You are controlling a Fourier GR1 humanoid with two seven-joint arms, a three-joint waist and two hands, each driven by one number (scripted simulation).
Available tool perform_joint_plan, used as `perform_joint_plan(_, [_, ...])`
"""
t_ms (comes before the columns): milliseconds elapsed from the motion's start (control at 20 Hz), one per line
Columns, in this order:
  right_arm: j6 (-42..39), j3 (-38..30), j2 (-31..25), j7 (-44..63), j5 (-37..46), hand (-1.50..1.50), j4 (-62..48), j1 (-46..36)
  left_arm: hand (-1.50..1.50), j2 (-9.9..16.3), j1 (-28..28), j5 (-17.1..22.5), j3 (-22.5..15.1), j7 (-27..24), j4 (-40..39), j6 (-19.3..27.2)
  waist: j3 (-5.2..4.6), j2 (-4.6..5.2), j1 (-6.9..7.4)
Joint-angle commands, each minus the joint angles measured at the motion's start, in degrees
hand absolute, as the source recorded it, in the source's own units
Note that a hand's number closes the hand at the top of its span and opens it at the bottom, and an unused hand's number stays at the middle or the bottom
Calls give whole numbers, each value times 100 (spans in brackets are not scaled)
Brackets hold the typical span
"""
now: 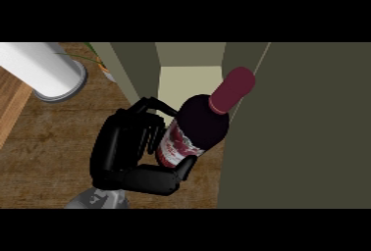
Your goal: Pick up the wine, place it into the cabinet and close the cabinet
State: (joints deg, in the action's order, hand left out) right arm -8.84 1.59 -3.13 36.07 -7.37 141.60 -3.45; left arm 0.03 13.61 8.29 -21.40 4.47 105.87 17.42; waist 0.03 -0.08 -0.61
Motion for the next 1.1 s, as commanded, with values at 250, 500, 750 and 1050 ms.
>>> perform_joint_plan(250, [112,-406,-129,497,-732,-150,490,-253,150,-3,1134,-209,-244,249,-687,1107,-2,4,17])
perform_joint_plan(500, [-3,-269,-49,393,-777,-150,546,-6,150,-3,1457,-45,-323,33,-1159,1513,-2,6,2])
perform_joint_plan(750, [87,-105,-36,593,-569,-150,660,-215,150,-3,2026,-135,-527,-130,-1799,1913,-3,4,-11])
perform_joint_plan(1050, [-211,-266,-73,302,-784,-150,766,289,150,-3,1981,487,-413,-644,-2193,1989,-1,8,-41])
